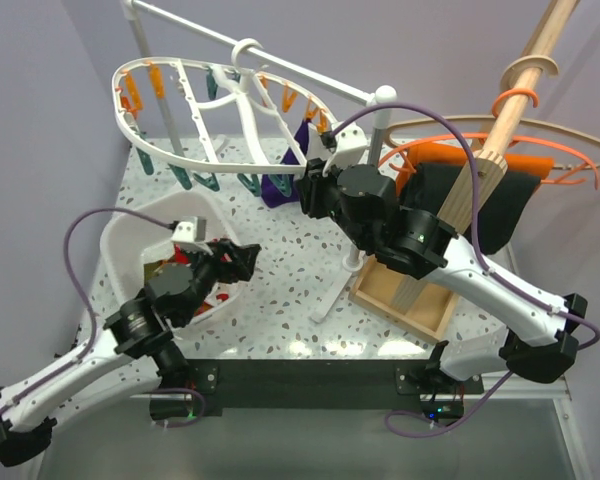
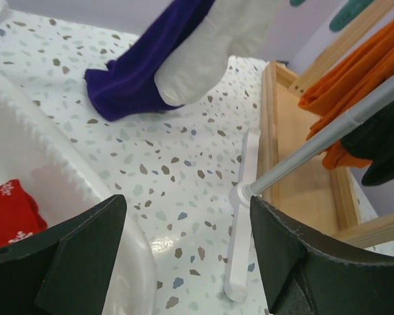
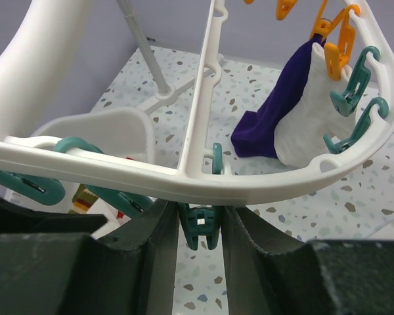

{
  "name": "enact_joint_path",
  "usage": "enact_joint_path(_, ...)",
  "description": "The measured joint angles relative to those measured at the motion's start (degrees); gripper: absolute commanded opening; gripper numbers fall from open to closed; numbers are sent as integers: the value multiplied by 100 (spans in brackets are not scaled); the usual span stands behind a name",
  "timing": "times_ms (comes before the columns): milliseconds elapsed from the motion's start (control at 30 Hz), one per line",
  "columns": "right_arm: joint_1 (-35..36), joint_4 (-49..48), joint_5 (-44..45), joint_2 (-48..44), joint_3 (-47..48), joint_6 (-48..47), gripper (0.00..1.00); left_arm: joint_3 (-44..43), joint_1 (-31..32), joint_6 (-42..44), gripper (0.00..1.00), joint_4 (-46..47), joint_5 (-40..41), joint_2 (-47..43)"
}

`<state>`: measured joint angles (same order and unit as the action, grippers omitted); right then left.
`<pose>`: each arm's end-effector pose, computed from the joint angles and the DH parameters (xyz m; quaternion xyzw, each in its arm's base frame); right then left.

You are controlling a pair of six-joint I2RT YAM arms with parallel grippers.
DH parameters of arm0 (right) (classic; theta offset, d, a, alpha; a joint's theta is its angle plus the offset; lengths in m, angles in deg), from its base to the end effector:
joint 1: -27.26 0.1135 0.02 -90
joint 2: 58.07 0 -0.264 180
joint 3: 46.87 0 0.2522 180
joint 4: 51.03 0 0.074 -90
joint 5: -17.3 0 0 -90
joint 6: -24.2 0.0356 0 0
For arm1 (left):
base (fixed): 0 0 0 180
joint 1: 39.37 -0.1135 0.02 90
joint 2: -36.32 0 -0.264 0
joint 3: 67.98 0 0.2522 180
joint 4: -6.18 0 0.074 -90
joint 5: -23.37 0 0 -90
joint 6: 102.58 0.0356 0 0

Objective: Remove the socks clipped to the hanger

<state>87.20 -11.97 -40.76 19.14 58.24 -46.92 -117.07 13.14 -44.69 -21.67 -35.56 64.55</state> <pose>0.1599 0.2387 0.4688 -0.0968 0.7568 0.2234 0.6066 0.0917 -0.0894 0.3155 -0.0469 0.7416 -0.2815 0.6072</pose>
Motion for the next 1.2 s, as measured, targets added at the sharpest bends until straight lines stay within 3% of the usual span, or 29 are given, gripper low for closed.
enact_joint_path(400,0,46,4,-90,2,15,12,164,-79,557,87,3327,-391,3724)
enact_joint_path(767,0,79,-17,-92,4,59,12,-387,-282,1587,91,7058,356,7178)
enact_joint_path(1067,-2,114,-17,-223,4,61,12,-2035,-654,1985,90,8048,229,8749)
enact_joint_path(1200,-2,127,-20,-273,4,70,13,-2562,-813,2157,82,8091,131,9243)
